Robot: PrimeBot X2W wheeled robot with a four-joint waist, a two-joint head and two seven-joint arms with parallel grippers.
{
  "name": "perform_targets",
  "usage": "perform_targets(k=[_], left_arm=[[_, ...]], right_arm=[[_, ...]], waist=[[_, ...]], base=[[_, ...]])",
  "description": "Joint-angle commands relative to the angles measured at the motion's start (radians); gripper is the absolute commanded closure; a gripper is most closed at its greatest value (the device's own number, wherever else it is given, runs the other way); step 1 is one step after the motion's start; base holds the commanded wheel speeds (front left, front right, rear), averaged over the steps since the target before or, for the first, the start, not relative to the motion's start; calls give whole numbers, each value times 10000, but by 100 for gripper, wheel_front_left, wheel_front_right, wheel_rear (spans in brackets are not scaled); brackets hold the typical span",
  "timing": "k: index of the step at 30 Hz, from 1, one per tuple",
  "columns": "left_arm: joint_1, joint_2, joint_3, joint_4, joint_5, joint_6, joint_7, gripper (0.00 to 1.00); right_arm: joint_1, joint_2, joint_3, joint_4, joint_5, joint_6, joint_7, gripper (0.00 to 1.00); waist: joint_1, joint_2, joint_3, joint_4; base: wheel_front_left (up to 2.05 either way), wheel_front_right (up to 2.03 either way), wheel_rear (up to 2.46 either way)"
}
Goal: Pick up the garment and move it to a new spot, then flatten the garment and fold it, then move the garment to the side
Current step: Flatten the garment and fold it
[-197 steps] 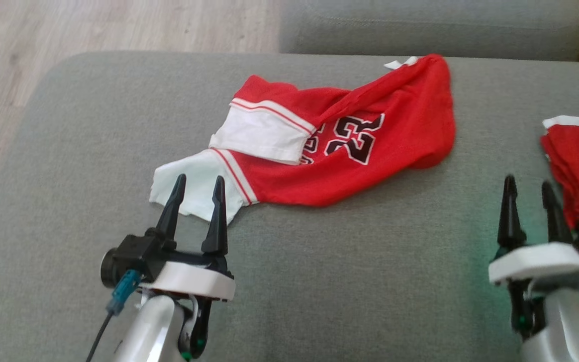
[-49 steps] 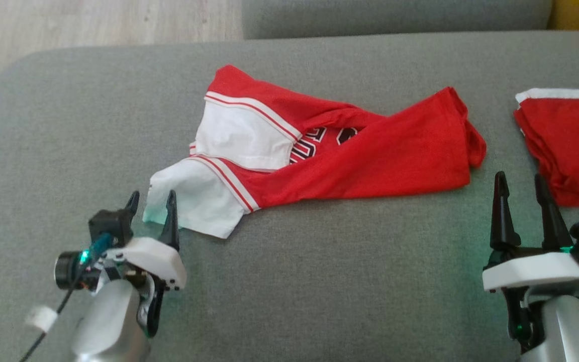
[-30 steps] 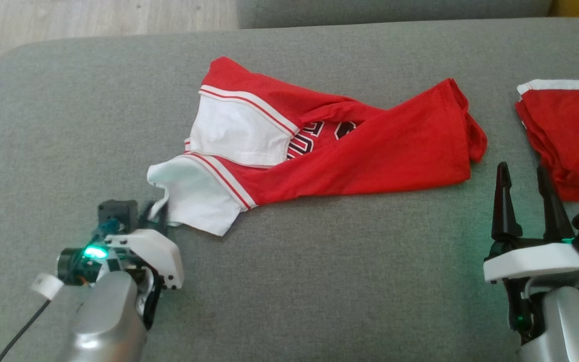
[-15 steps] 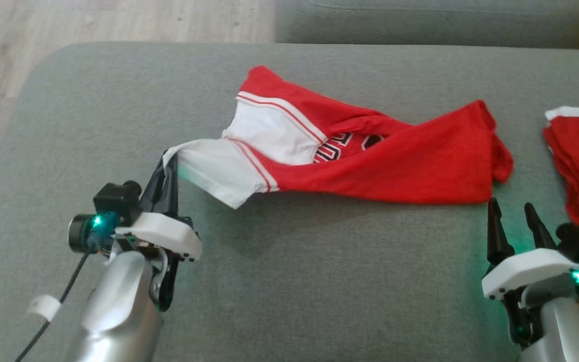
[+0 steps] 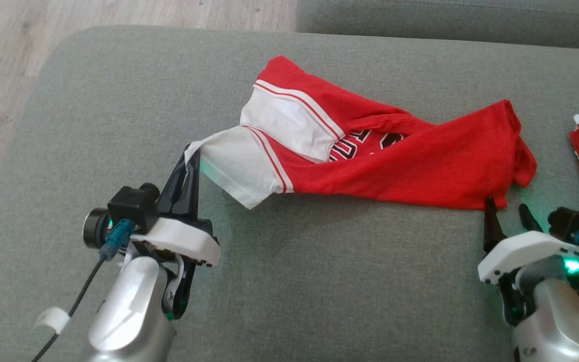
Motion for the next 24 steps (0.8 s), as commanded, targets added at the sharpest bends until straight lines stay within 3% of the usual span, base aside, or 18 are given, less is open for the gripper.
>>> perform_targets(k=[1,9,10,11,12,18,24], left_arm=[[-202,237,275,-398,11,75,8,100],[-8,324,175,-898,-24,174,244,100],[5,334,163,-927,-27,183,267,100],[17,345,153,-948,-31,194,286,100],[30,358,146,-963,-35,205,304,100],[247,465,202,-940,-131,325,303,100],[535,414,447,-1308,-577,341,206,100]], right_arm=[[-402,-55,260,-186,-63,-7,-98,0],[-920,-55,623,893,-254,-7,-509,0],[-968,-55,734,1011,-246,-7,-533,12],[-1008,-55,824,1120,-242,-7,-550,74],[-1043,-55,918,1196,-254,-7,-611,100],[-960,-55,1159,1292,-56,-7,-1193,100],[-540,-55,1578,64,451,-7,-1464,100]], waist=[[0,0,10,-6],[0,0,48,-74],[0,0,43,-81],[0,0,33,-87],[0,0,20,-96],[0,0,-419,-243],[0,0,-1024,-527]], base=[[0,0,0],[0,0,0],[0,0,0],[0,0,0],[0,0,0],[0,0,0],[0,0,0]])
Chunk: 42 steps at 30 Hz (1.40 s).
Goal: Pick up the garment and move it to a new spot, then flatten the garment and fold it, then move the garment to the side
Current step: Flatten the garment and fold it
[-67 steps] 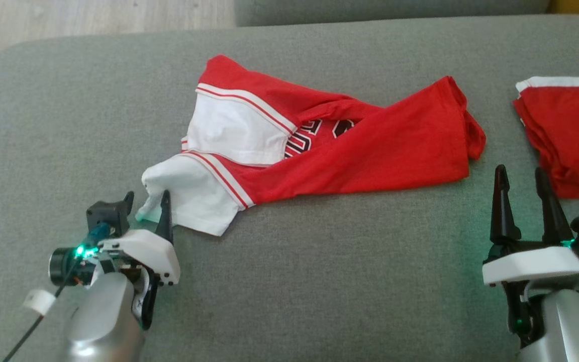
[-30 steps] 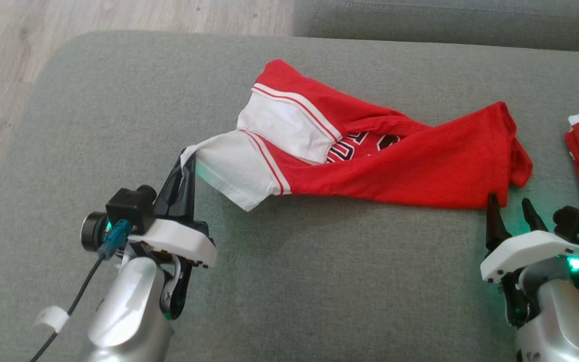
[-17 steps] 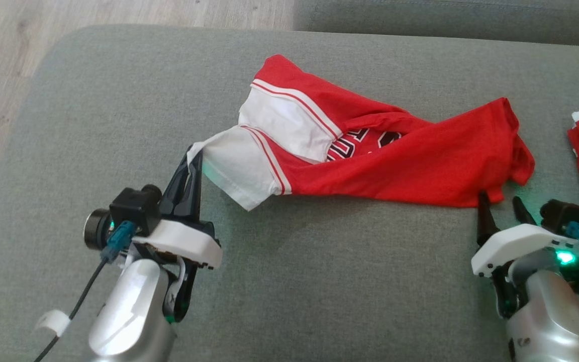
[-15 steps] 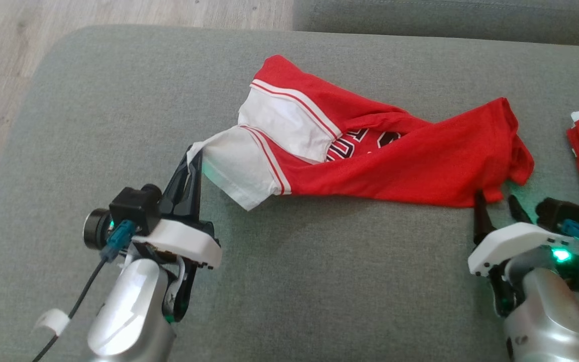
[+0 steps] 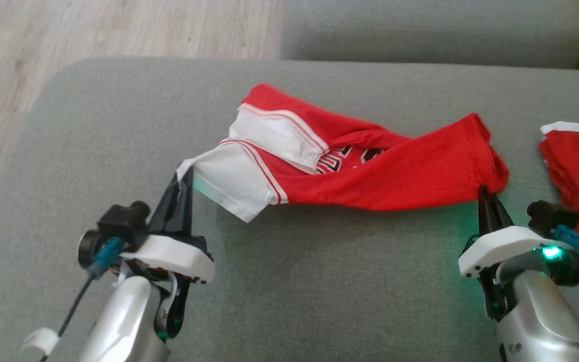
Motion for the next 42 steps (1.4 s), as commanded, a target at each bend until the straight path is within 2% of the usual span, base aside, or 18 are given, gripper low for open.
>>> perform_targets(k=[1,7,14,15,20,28,32,36,40,42], left_arm=[[-246,151,544,-575,-227,83,-155,100],[-228,69,1174,-1632,-1061,150,-93,100],[-1161,-93,1926,-3411,-1906,412,15,100],[-1161,-93,1926,-3411,-1906,412,15,100],[-2001,-193,2079,-4687,-2260,549,227,100],[-2258,-143,2293,-6858,-2306,1098,762,100],[-2273,138,2375,-7038,-2225,1184,1104,100],[-2857,545,2504,-6319,-2312,1027,1496,100],[-4679,957,2652,-4177,-2655,587,1862,100],[-5680,1328,2552,-2967,-2371,411,1947,100]], right_arm=[[-24,3,421,-842,206,-7,-85,100],[386,3,614,-3759,414,-7,669,100],[200,-43,291,-7404,385,-7,2047,100],[200,-43,291,-7404,385,-7,2047,100],[-148,-227,301,-9169,372,-7,2816,100],[-66,-165,237,-11324,268,-7,3909,100],[-147,-122,188,-11657,179,-7,4393,100],[-794,-97,199,-10951,320,-7,4907,100],[-2808,-530,340,-9291,419,-7,5070,100],[-3837,-684,431,-8279,492,-7,5122,100]], waist=[[0,0,-327,-235],[0,0,-864,-669],[0,0,-1074,-892],[0,0,-1074,-892],[0,0,-1124,-947],[0,0,-966,-1091],[0,0,-647,-1210],[0,0,41,-1372],[0,0,1376,-1279],[0,0,1891,-1239]], base=[[0,0,0],[0,0,0],[0,0,0],[0,0,0],[0,0,0],[0,0,0],[0,0,0],[0,0,0],[0,0,0],[0,0,0]])
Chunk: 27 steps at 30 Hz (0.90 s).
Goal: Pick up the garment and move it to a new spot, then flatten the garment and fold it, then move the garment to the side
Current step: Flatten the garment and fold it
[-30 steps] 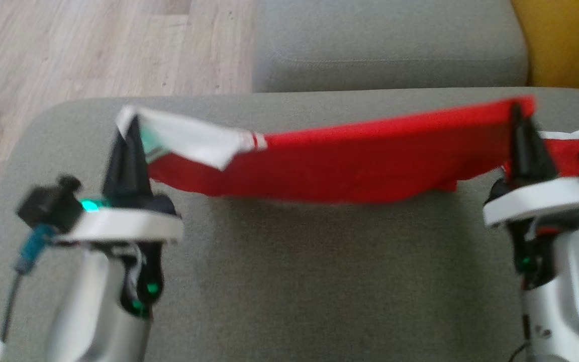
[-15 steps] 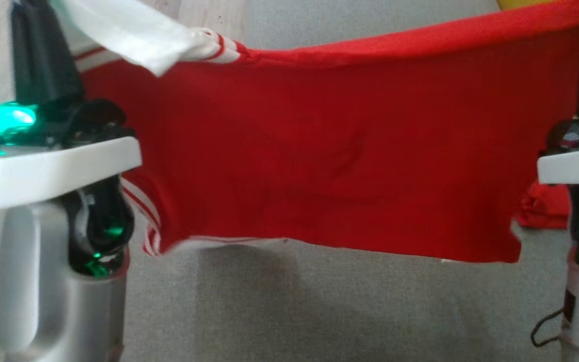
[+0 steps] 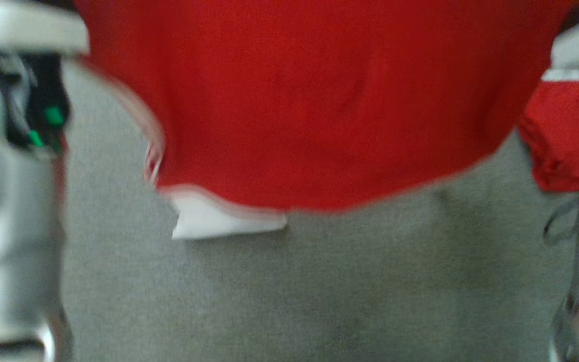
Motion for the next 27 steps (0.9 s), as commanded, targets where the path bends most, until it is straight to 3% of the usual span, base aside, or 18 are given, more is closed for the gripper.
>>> perform_targets(k=[1,6,13,20,27], left_arm=[[-1435,693,311,732,294,-202,-13,100],[-4208,975,74,3475,821,-728,-848,100],[-6620,961,-371,5996,1308,-1301,-2331,100],[-6665,895,-940,7185,1521,-1608,-3147,100],[-5288,1081,-1916,7986,1696,-1741,-3390,100]], right_arm=[[-1418,-193,361,619,69,-7,-8,100],[-4159,-741,758,3480,-238,-7,-1058,100],[-6564,-767,499,6732,-1135,-7,-3370,100],[-6540,-714,840,8606,-1300,-7,-4306,100],[-5406,-793,1738,10134,-1231,-7,-4320,100]], waist=[[-3,0,1225,90],[-3,0,2026,259],[-3,0,2269,361],[-3,0,2147,440],[-3,0,1845,492]], base=[[0,0,0],[0,0,0],[0,0,0],[0,0,0],[0,0,0]])
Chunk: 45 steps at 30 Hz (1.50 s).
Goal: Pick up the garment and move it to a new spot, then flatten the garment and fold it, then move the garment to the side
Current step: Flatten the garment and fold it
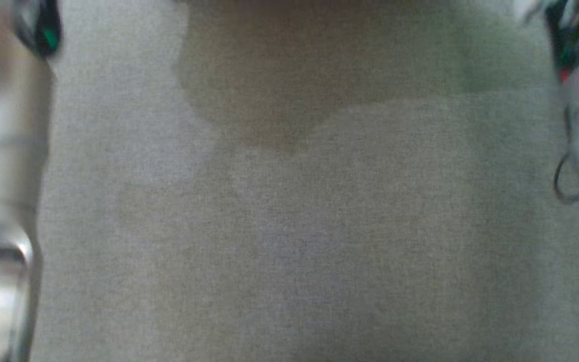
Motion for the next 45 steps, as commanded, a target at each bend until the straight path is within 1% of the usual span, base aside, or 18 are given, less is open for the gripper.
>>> perform_targets(k=[1,3,7,12,15,16,17,18,19,20,21,25,29,33,34,39,45], left_arm=[[44,627,-3,-213,26,-25,-73,100],[633,683,-361,-248,-114,-30,-93,100],[1853,987,-1090,-474,-369,-33,-100,100],[3303,1375,-2113,-961,-621,-34,285,100],[4232,1724,-2630,-1345,-889,-35,776,100],[4827,2042,-2974,-1711,-973,-35,1113,100],[5106,2206,-3112,-1944,-1028,-35,1250,100],[5367,2355,-3161,-2182,-1106,-35,1319,100],[5367,2355,-3161,-2182,-1106,-35,1319,100],[5616,2497,-3177,-2418,-1171,-35,1388,100],[6084,2759,-3239,-2924,-1219,-9,1552,100],[7000,3234,-3412,-4082,-1262,195,2042,100],[7860,3720,-3557,-5301,-1450,389,2756,100],[8641,4217,-3596,-6460,-1693,638,3343,100],[8641,4217,-3596,-6460,-1693,638,3343,100],[9530,4772,-3561,-7715,-2134,956,4005,100],[10463,5369,-3421,-9171,-3001,1353,4982,100]], right_arm=[[47,20,230,-134,94,-7,77,100],[415,-76,596,211,256,-7,249,100],[1165,-277,1410,633,776,-7,605,100],[2227,-622,2741,589,1898,-7,1324,100],[2982,-899,3705,213,2736,-7,1818,100],[3464,-1131,4318,-168,3350,-7,2165,100],[3682,-1270,4606,-389,3664,-7,2342,100],[3888,-1429,4877,-600,3959,-7,2515,100],[3888,-1429,4877,-600,3959,-7,2515,100],[4072,-1609,5149,-801,4206,-7,2688,100],[4418,-1944,5688,-1229,4655,-7,2980,100],[5054,-2516,6411,-2004,5698,-7,3618,100],[5527,-3057,6921,-2719,6557,-7,4215,100],[5888,-3501,7203,-3428,7296,-7,4736,100],[5888,-3501,7203,-3428,7296,-7,4736,100],[6291,-4012,7312,-4230,7974,-7,5225,100],[6931,-4524,7135,-5100,8804,-7,6004,100]], waist=[[0,0,-137,36],[0,0,-326,82],[0,0,-823,160],[0,0,-1564,268],[0,0,-2124,218],[0,0,-2478,194],[0,0,-2616,185],[0,0,-2763,181],[0,0,-2763,181],[0,0,-2894,185],[0,0,-3124,198],[0,0,-3567,223],[0,0,-3855,231],[0,0,-4018,184],[0,0,-4018,184],[0,0,-4169,81],[0,0,-4282,-34]], base=[[0,0,0],[0,0,0],[0,0,0],[0,0,0],[0,0,0],[0,0,0],[0,0,0],[0,0,0],[0,0,0],[0,0,0],[0,0,0],[0,0,0],[0,0,0],[0,0,0],[0,0,0],[0,0,0],[0,0,0]])
